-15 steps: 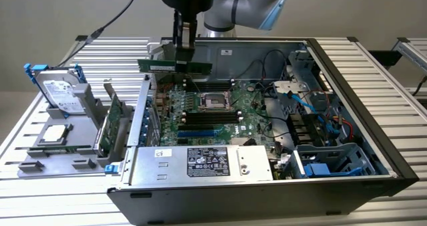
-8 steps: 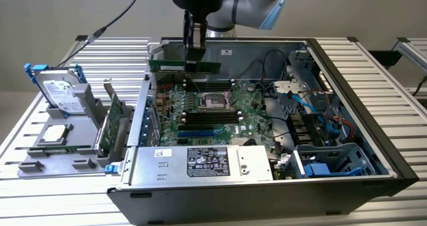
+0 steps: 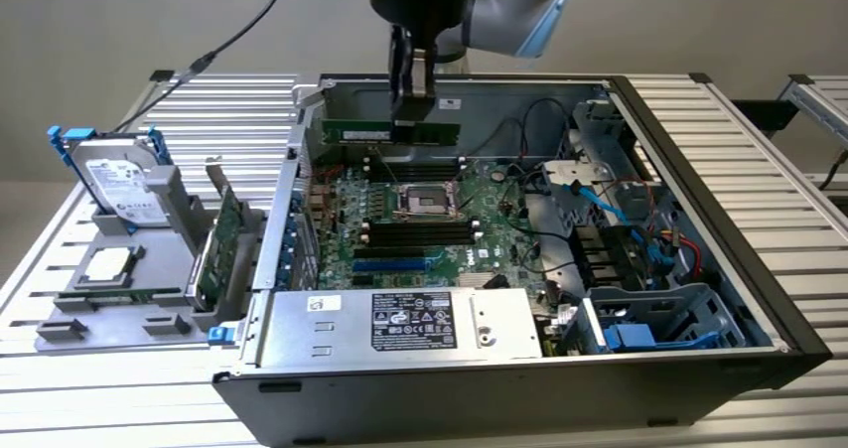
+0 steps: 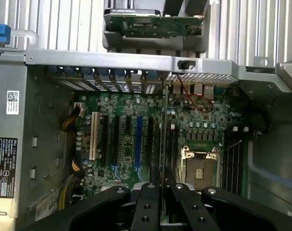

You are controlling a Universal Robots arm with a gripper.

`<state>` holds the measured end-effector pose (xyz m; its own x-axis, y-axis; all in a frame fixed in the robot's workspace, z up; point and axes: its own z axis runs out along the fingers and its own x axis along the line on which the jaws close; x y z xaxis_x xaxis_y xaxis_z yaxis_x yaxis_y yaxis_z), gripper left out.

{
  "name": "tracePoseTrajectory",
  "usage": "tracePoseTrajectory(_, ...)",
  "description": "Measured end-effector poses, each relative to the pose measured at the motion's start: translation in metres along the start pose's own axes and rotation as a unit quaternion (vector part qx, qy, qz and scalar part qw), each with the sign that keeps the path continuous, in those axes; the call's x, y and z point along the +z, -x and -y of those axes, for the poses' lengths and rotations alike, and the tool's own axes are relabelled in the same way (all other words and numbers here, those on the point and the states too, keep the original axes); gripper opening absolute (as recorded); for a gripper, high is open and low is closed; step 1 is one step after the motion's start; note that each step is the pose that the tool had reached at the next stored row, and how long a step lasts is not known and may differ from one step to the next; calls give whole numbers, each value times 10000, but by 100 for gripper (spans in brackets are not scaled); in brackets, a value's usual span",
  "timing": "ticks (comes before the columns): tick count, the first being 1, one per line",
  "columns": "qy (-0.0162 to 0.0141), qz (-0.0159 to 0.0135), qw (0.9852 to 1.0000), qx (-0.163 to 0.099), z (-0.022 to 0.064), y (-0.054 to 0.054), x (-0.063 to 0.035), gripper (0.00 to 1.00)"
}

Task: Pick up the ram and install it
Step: 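Pick up the ram and move it above insertion slot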

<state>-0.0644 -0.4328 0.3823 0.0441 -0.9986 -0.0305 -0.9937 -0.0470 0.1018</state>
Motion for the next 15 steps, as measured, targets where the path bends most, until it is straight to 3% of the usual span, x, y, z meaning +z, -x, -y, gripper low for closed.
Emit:
tracePoseTrajectory(5,-36,-2,10000,-3,132,43,35,14)
tracePoseTrajectory(15,-97,-19,9999,-28,228,186,158,14)
